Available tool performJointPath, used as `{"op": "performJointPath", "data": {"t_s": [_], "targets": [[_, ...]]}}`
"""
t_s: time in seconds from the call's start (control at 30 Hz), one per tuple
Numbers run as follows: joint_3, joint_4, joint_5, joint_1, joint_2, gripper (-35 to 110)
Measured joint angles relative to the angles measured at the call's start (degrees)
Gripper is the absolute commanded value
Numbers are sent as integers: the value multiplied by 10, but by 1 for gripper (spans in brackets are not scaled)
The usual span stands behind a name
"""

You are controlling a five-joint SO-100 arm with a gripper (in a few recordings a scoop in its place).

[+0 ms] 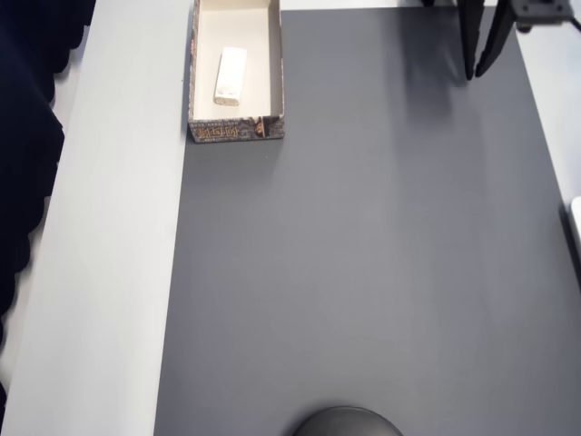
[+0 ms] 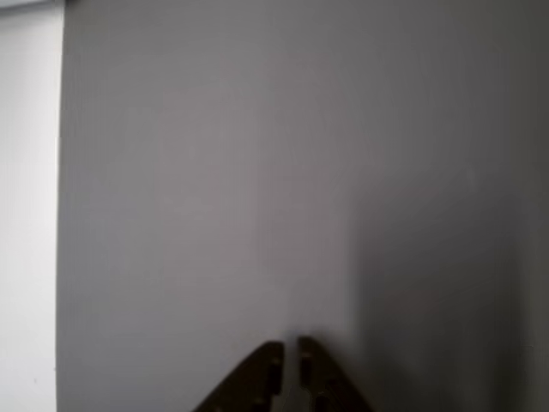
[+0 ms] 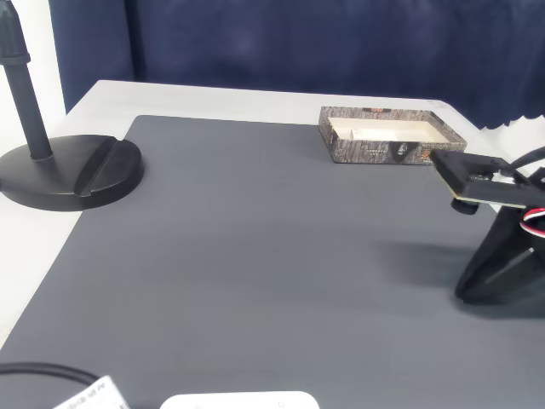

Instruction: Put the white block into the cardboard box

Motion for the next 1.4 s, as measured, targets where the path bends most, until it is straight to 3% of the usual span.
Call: {"op": "performJointPath", "data": {"t_s": [1.4], "targets": [[18, -11, 15, 0, 2, -1]]}}
